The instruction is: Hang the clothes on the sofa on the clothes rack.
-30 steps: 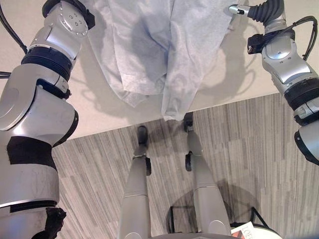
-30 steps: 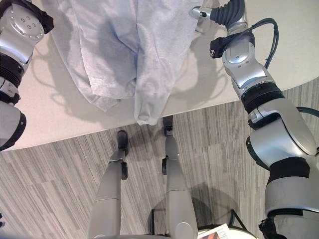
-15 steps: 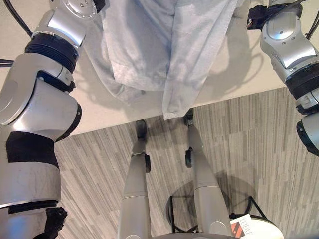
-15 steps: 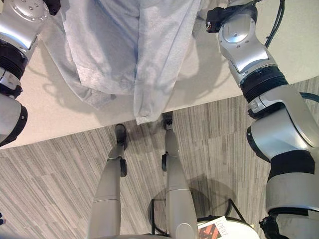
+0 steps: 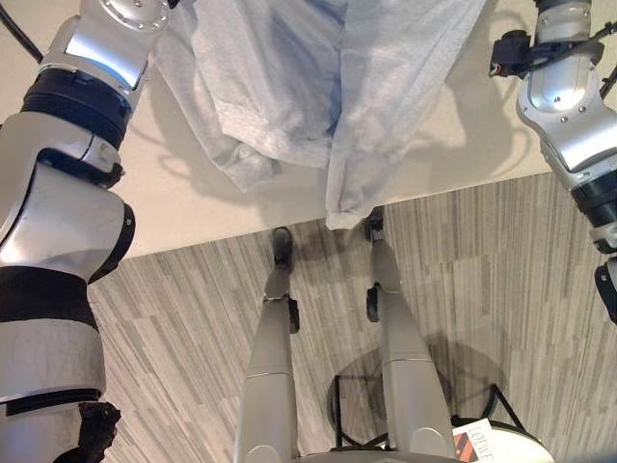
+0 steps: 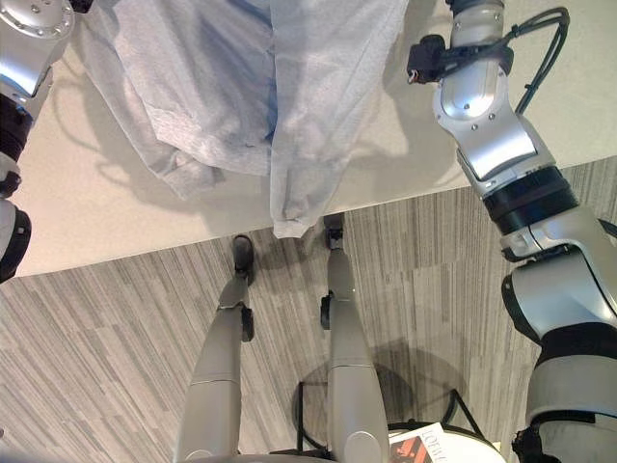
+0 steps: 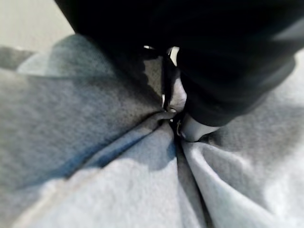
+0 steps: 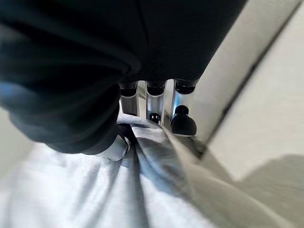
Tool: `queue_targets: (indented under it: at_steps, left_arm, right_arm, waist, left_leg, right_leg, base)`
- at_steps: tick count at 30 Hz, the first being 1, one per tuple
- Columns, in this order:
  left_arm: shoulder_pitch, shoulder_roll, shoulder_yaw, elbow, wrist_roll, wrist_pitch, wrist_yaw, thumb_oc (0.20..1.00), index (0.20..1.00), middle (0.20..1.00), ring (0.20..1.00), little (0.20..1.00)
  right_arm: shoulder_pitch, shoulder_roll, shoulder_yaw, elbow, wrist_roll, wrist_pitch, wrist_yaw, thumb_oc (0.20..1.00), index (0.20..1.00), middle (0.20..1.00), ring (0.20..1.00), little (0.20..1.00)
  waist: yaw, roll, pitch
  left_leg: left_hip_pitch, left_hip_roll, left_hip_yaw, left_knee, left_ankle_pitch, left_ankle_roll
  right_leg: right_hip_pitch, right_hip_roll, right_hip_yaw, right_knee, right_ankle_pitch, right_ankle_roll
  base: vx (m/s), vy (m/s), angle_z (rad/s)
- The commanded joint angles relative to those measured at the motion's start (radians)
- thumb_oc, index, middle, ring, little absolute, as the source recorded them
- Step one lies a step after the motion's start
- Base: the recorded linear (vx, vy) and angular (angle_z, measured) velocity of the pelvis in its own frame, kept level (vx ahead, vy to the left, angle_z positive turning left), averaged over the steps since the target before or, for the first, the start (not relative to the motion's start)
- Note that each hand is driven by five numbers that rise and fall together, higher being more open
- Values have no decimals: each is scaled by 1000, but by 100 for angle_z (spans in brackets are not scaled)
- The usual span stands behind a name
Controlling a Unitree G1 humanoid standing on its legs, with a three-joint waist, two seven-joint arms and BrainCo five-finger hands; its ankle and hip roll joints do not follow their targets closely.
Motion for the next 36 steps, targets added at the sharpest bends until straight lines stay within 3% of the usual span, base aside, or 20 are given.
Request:
queue_targets:
  at_steps: [1, 7, 10, 17, 26, 27, 28, 29, 31, 33, 36]
  left_arm:
    - [-122, 84, 87, -91, 60, -77, 114, 200, 200, 200, 200, 200]
    - [-61, 106, 153, -221, 108, -75, 167, 200, 200, 200, 200, 200]
    - [-35, 94, 182, -258, 130, -68, 186, 200, 200, 200, 200, 200]
    - [24, 96, 211, -283, 193, -65, 195, 200, 200, 200, 200, 200]
    - [114, 213, 256, -288, 198, -80, 148, 200, 200, 200, 200, 200]
    - [126, 229, 261, -289, 200, -77, 144, 200, 200, 200, 200, 200]
    - [151, 315, 265, -293, 206, -81, 126, 200, 200, 200, 200, 200]
    - [177, 351, 270, -290, 208, -79, 111, 200, 200, 200, 200, 200]
    - [185, 371, 274, -288, 203, -79, 106, 200, 200, 200, 200, 200]
    - [264, 439, 302, -284, 244, -63, 69, 200, 200, 200, 200, 200]
    - [290, 476, 297, -260, 266, -54, 53, 200, 200, 200, 200, 200]
  right_arm:
    - [-20, -15, -120, -99, -54, -86, -61, 200, 200, 200, 200, 200]
    - [192, 2, -272, -219, -127, -82, -75, 200, 200, 200, 200, 200]
    - [221, 11, -293, -235, -165, -75, -91, 200, 200, 200, 200, 200]
    - [99, 20, -238, -181, -193, -61, -134, 200, 200, 200, 200, 200]
    - [-51, -101, -122, -134, -242, 4, -107, 200, 200, 200, 200, 200]
    - [-59, -120, -113, -133, -244, 10, -97, 200, 200, 200, 200, 200]
    - [-67, -177, -96, -124, -242, 17, -67, 200, 200, 200, 200, 200]
    - [-57, -191, -90, -117, -239, 15, -48, 200, 200, 200, 200, 200]
    - [-51, -201, -93, -118, -232, 15, -37, 200, 200, 200, 200, 200]
    - [31, -213, -129, -156, -238, 15, 25, 200, 200, 200, 200, 200]
    - [36, -246, -117, -160, -240, 10, 50, 200, 200, 200, 200, 200]
  waist:
    - [-27, 42, 54]
    - [-18, 58, 56]
    - [-8, 65, 50]
    - [20, 71, 19]
    - [47, 57, -37]
    - [52, 58, -51]
    - [65, 60, -99]
    - [72, 57, -140]
    - [74, 57, -161]
    - [91, 57, -256]
    - [101, 54, -319]
  left_leg:
    - [157, -60, -34, -177, 65, 67]
    - [163, -53, -42, -215, 86, 64]
    - [176, -50, -43, -236, 93, 63]
    - [276, -35, -35, -269, 106, 44]
    - [491, -25, -20, -325, 116, 26]
    - [521, -23, -21, -338, 111, 24]
    - [594, -20, -25, -359, 111, 23]
    - [630, -15, -24, -362, 104, 24]
    - [645, -14, -23, -362, 102, 25]
    - [736, -7, -21, -366, 79, 28]
    - [786, -3, -20, -366, 67, 30]
  right_leg:
    - [163, -40, 45, -37, -97, 141]
    - [156, -31, 29, -37, -99, 137]
    - [160, -28, 23, -37, -103, 137]
    - [255, -19, -10, -30, -116, 135]
    - [469, -37, -62, -24, -148, 136]
    - [494, -35, -64, -20, -159, 136]
    - [571, -43, -80, -18, -173, 134]
    - [617, -50, -93, -26, -180, 137]
    - [634, -51, -99, -26, -182, 138]
    - [734, -57, -128, -34, -208, 144]
    - [784, -65, -150, -30, -218, 148]
  base:
    - [-14, -54, 5]
    - [-16, -45, 3]
    - [-16, -33, 5]
    - [-22, -44, 1]
    - [-23, -38, 8]
    - [26, -21, 20]
    - [100, -32, 17]
    - [101, -24, 16]
    - [95, -9, 19]
    - [216, -16, 22]
    - [113, 5, 17]
